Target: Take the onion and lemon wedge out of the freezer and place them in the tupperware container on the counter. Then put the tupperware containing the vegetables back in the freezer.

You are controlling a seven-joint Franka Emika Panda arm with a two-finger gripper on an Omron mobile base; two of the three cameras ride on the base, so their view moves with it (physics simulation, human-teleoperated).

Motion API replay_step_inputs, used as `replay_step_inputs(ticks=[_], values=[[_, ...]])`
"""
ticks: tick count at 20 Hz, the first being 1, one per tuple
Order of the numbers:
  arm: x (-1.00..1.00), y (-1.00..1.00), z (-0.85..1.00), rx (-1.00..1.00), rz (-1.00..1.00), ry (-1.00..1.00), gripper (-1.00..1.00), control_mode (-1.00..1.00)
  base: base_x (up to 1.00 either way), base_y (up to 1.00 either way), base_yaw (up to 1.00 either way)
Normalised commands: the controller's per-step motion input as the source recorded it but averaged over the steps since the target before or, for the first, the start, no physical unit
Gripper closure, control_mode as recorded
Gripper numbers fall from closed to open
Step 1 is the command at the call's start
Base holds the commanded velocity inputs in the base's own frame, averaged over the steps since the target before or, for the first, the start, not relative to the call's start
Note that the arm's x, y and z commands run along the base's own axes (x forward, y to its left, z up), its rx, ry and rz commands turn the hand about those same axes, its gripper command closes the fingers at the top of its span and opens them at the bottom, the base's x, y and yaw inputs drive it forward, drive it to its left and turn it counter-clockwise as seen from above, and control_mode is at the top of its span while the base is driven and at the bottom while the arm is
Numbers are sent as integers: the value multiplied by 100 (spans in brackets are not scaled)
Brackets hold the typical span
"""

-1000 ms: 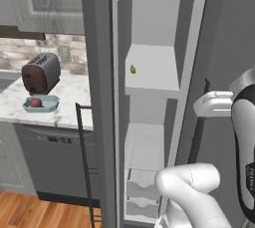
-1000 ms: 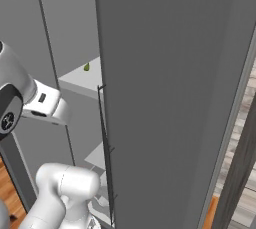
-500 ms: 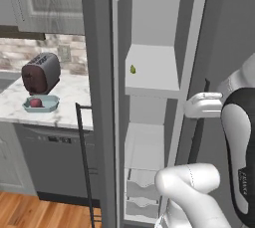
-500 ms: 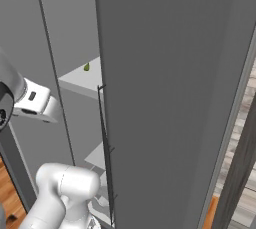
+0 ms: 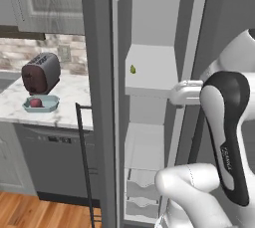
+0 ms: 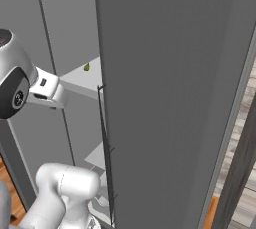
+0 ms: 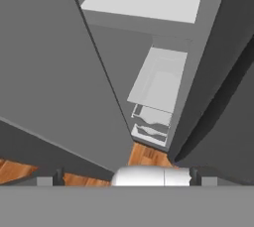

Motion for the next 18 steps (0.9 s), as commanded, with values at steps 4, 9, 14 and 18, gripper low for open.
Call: replay_step_inputs(ticks=[4,9,14,18], values=[[35,13,0,0,0,0,-100,-100,0,0,0],[35,1,0,6,1,0,-100,-100,0,0,0],[42,3,0,8,2,0,-100,-100,0,0,0],[38,21,-14,1,3,0,-100,-100,0,0,0]])
